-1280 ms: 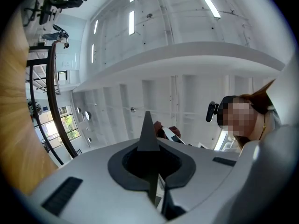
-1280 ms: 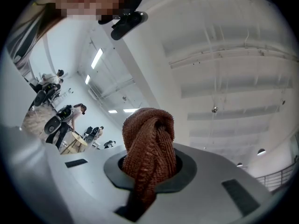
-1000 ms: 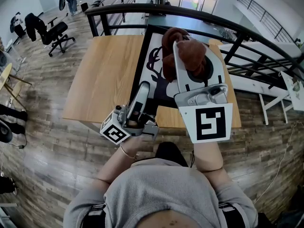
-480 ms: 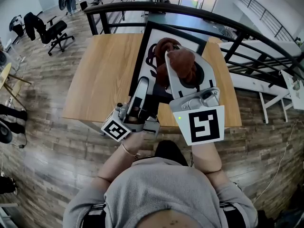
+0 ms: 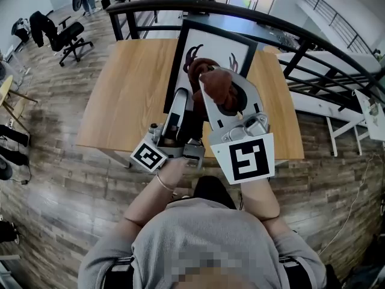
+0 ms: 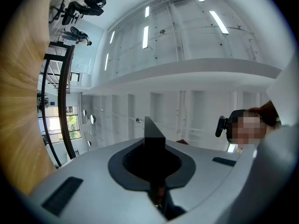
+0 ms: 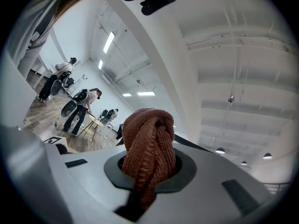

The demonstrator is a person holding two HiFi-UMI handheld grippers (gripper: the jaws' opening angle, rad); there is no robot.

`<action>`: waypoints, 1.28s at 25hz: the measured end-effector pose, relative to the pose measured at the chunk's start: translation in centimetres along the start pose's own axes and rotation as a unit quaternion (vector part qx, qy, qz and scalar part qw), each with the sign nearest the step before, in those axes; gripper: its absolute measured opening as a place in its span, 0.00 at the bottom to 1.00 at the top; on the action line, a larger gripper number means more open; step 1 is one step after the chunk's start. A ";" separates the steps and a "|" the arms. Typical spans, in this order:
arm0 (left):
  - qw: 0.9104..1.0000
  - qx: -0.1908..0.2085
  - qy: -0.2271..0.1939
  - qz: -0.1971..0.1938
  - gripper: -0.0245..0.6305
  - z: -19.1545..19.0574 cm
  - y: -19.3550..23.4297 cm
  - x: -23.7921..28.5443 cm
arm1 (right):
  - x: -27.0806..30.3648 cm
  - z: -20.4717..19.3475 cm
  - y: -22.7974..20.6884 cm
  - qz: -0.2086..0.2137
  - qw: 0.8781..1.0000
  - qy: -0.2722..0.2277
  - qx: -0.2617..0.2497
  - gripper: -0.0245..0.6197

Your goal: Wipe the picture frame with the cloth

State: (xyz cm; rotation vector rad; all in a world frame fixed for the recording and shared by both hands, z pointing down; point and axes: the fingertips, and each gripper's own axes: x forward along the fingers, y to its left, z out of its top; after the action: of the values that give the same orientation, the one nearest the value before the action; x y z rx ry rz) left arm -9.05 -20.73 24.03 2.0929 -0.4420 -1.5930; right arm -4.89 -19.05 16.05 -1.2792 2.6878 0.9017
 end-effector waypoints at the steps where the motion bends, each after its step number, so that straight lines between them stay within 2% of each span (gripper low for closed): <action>1: 1.000 -0.001 -0.004 -0.001 0.06 0.2 0.1 0.2 | 0.1 -0.2 0.2 0.004 1.000 0.004 -0.004 0.11; 8: 1.000 0.000 -0.024 -0.008 0.06 1.0 0.0 1.1 | -0.3 -1.1 1.7 0.040 0.998 0.043 -0.029 0.11; 14: 0.999 -0.006 -0.035 -0.003 0.06 2.5 0.6 0.1 | -0.2 -2.5 4.0 0.053 0.996 0.064 -0.026 0.11; 23: 0.998 -0.009 -0.056 0.007 0.06 2.6 0.9 -0.2 | -1.8 -4.4 5.7 0.081 0.993 0.087 -0.007 0.11; 27: 0.998 0.003 -0.059 -0.002 0.06 2.7 0.4 -0.2 | -2.2 -5.3 6.8 0.108 0.989 0.100 0.013 0.11; 32: 0.998 0.008 -0.065 -0.002 0.06 2.6 0.3 -0.2 | -2.8 -6.4 7.1 0.112 0.986 0.119 0.033 0.11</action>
State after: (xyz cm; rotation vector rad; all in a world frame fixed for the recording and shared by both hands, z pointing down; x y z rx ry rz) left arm -11.55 -21.35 23.80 2.0097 -0.4979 -1.7408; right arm -6.78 -16.88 25.61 -1.1545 3.0687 0.7085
